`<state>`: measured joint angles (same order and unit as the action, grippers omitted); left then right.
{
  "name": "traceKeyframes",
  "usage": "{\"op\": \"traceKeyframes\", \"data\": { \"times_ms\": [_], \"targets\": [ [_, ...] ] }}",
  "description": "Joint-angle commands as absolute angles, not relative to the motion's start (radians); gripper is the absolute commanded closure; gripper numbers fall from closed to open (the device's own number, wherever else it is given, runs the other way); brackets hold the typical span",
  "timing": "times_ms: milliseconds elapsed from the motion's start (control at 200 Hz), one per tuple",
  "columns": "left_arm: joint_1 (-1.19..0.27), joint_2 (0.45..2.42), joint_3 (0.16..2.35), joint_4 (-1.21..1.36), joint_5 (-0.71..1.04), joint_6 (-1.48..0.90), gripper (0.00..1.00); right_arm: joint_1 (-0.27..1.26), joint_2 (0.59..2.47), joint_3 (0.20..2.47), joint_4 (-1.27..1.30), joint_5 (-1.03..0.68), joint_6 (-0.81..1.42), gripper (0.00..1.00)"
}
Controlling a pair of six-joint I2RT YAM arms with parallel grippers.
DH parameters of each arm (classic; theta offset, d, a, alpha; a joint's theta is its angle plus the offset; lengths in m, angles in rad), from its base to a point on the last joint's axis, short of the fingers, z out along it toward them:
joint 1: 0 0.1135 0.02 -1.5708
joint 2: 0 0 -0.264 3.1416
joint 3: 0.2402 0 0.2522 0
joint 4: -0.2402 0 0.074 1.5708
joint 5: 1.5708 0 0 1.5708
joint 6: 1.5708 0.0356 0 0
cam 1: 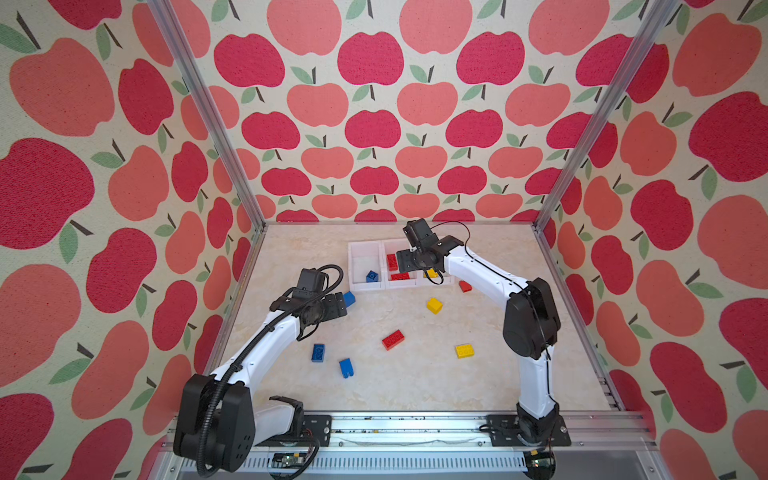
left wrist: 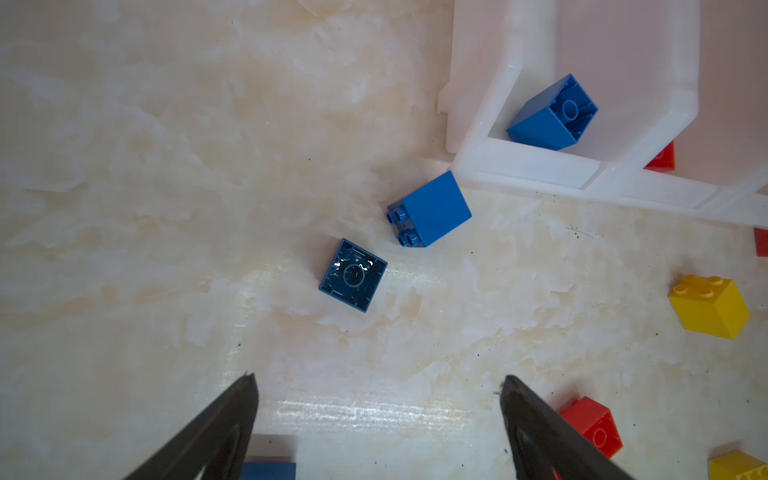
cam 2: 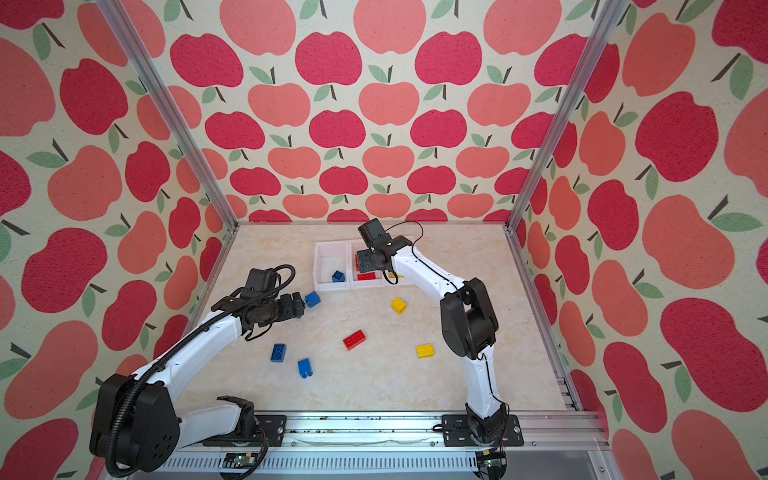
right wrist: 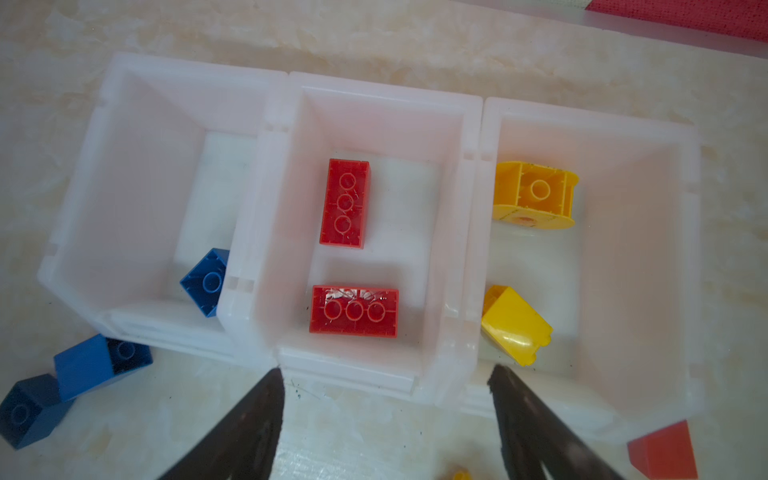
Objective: Sort the legos into containers by color
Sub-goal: 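Grasp a blue 2x2 brick with the left gripper while the right withdraws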
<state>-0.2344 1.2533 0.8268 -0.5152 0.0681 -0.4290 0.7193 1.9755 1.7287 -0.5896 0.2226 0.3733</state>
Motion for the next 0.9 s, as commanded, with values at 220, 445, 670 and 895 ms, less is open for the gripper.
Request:
{"op": "traceKeyframes", "data": {
  "times_ms": [220, 445, 670, 895],
  "targets": [
    [-0.198, 1.438, 0.992, -0.674, 0.115, -0.311, 0.18, 0.73, 1.656, 1.377, -0.55, 0.098, 0.479, 0.15],
    [-0.196, 1.565, 1.086, -0.722, 0.091, -0.244, 0.22, 0.738, 1.513, 1.217, -0.558, 0.08, 0.519, 0.14],
    [-0.195, 1.697, 1.161, -0.757, 0.084, -0.192, 0.31, 0.739, 1.446, 1.139, -0.564, 0.074, 0.537, 0.14],
    [-0.196, 1.763, 1.154, -0.695, 0.097, -0.196, 0.34, 0.739, 1.42, 1.133, -0.574, 0.085, 0.538, 0.13]
  ]
}}
